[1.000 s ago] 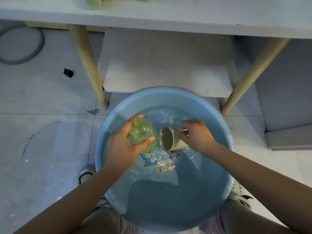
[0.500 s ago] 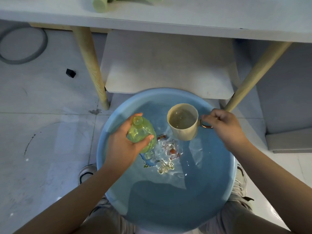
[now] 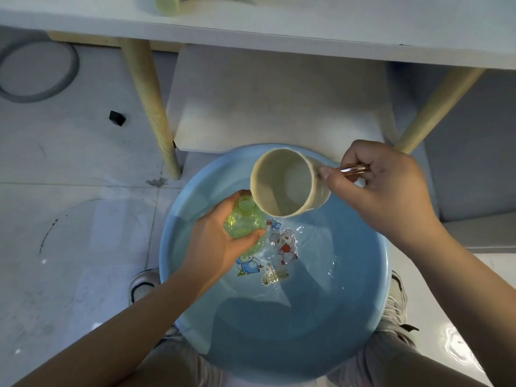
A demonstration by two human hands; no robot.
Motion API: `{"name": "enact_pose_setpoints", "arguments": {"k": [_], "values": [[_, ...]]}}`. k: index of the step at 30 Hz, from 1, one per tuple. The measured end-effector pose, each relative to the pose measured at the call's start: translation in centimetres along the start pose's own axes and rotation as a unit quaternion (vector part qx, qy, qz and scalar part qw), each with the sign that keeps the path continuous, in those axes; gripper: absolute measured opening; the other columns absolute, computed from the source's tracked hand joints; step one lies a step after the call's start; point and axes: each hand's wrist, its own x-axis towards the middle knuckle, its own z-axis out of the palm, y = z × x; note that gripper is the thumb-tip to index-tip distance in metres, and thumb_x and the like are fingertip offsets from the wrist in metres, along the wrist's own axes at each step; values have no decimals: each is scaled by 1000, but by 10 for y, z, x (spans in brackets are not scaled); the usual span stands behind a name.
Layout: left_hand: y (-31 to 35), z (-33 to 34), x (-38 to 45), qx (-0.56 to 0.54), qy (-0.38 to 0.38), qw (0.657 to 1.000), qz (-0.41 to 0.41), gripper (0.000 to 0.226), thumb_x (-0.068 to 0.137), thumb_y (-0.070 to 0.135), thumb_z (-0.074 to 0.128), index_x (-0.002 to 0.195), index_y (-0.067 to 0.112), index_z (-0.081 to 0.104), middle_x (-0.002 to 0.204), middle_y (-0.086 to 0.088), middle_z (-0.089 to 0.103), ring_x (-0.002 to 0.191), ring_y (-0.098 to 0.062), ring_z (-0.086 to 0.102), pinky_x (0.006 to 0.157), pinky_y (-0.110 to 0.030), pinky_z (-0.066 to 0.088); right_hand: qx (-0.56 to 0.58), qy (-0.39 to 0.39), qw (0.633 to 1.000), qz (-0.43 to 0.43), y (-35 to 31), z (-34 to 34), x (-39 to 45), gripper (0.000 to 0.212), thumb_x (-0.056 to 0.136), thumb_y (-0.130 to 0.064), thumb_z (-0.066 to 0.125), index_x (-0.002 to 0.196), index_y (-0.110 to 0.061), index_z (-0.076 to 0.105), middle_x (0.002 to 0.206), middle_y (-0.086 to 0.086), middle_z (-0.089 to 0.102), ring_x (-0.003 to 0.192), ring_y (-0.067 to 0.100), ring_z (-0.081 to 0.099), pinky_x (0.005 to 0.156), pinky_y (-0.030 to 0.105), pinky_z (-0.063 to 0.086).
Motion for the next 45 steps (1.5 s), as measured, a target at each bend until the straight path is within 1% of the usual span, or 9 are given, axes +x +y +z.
{"name": "enact_pose_setpoints", "arguments": {"k": [5, 8, 12, 19, 23, 26, 31, 40, 45], "values": [[2, 1, 0, 10, -7, 1000, 2, 63, 68, 28, 84, 125, 31, 58, 107, 15, 68, 102, 1, 61, 91, -22, 49, -74, 55, 986, -142, -4, 9, -1, 28, 77, -24, 66, 60, -9, 50, 58, -7, 40, 62, 7, 31, 58, 6, 30], [4, 2, 0, 11, -10, 1000, 3, 63, 68, 26, 85, 126, 28, 58, 107, 15, 68, 100, 0, 61, 90, -22, 50, -97, 62, 974, -194, -5, 11, 0, 30, 79, -25, 61, 59, -7, 50, 56, -3, 43, 61, 12, 31, 59, 14, 21], [5, 3, 1, 20, -10, 1000, 3, 63, 67, 27, 85, 125, 22, 60, 106, 13, 69, 100, -1, 62, 87, -16, 48, -111, 70, 965, -226, -5, 11, 1, 30, 81, -23, 61, 59, -6, 50, 56, 2, 48, 62, 15, 35, 66, 17, 21], [9, 4, 0, 31, 0, 999, -8, 64, 66, 25, 86, 124, 20, 60, 100, 11, 68, 88, 3, 60, 78, 1, 40, -125, 76, 952, -268, -7, 11, 4, 28, 81, -21, 63, 61, -6, 51, 58, 6, 52, 62, 18, 37, 65, 28, 31], [7, 4, 0, 18, -1, 1000, -10, 66, 66, 25, 86, 126, 22, 59, 101, 14, 68, 94, 7, 60, 83, -2, 42, -141, 81, 946, -281, -6, 11, 5, 27, 81, -20, 65, 62, -6, 52, 59, 6, 52, 62, 18, 39, 66, 28, 31], [5, 4, 1, 26, 2, 1000, -5, 67, 66, 26, 86, 128, 21, 59, 105, 12, 69, 95, 2, 62, 86, -5, 43, -148, 83, 944, -283, -6, 11, 4, 28, 82, -21, 64, 62, -6, 52, 59, 6, 52, 63, 17, 38, 66, 28, 32], [3, 5, 2, 24, -1, 1000, -1, 68, 67, 27, 85, 129, 22, 58, 110, 10, 68, 102, -2, 62, 93, -19, 48, -153, 86, 940, -291, -5, 11, 4, 26, 81, -19, 65, 62, -6, 53, 59, 6, 52, 63, 21, 41, 66, 30, 32], [4, 5, 1, 30, 1, 1000, 5, 66, 67, 28, 85, 128, 22, 59, 108, 11, 69, 97, 2, 62, 88, -12, 46, -145, 90, 933, -316, -9, 9, 5, 25, 82, -16, 65, 62, -5, 54, 59, 7, 50, 66, 20, 37, 66, 30, 31], [4, 5, 2, 27, 2, 1000, -2, 66, 68, 29, 85, 128, 22, 59, 110, 10, 69, 102, -4, 63, 94, -26, 49, -146, 86, 929, -328, -10, 9, 5, 25, 82, -13, 66, 61, -4, 53, 58, 7, 49, 66, 20, 36, 65, 32, 31]]}}
